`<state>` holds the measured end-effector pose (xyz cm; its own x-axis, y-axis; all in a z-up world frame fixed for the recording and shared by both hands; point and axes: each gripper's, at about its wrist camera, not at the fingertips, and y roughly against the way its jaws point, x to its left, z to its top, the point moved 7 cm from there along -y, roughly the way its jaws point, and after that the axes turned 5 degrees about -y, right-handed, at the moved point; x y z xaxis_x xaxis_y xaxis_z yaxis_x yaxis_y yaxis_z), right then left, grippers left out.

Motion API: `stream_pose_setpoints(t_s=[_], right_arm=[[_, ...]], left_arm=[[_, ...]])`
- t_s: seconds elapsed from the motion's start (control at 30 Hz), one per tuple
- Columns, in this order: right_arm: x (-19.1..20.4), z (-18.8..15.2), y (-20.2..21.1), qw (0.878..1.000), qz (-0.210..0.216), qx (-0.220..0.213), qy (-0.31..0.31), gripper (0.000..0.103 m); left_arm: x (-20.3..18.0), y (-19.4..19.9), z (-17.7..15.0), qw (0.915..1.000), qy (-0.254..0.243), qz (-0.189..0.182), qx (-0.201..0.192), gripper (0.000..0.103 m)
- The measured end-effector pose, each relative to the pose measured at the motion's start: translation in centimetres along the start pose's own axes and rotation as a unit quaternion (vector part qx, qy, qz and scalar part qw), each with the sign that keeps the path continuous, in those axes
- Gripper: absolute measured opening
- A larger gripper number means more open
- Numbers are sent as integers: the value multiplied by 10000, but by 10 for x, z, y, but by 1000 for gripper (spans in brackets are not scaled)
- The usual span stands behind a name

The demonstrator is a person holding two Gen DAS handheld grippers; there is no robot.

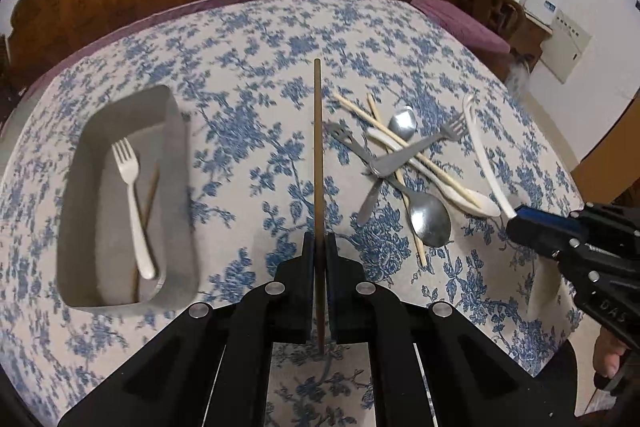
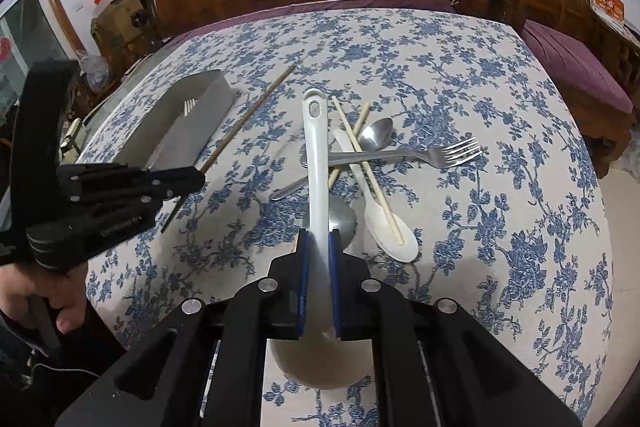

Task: Organize utensils
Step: 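Carry the chopstick over the tray and release it with the left tool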

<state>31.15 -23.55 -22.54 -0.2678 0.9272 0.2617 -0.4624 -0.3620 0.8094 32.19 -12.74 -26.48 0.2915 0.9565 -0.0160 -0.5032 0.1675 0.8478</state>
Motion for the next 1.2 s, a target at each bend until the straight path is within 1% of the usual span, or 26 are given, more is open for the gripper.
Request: stream_pose_setpoints(t_s=[0.37, 0.67, 0.93, 1.2], right_arm=[[26, 3, 8, 9997, 165, -72, 178, 11], [65, 18, 4, 9983, 197, -108, 540, 11], [106, 41, -2, 9968, 326, -160, 712, 11], [141, 59, -12, 9955, 471, -178, 804, 11]], left_arm=[[26, 33, 4, 9997, 30, 74, -226, 4], [69, 54, 3, 9989, 155, 270, -345, 4], [118, 56, -2, 9980, 393, 391, -313, 4], [155, 42, -10, 9972, 619, 404, -145, 4]])
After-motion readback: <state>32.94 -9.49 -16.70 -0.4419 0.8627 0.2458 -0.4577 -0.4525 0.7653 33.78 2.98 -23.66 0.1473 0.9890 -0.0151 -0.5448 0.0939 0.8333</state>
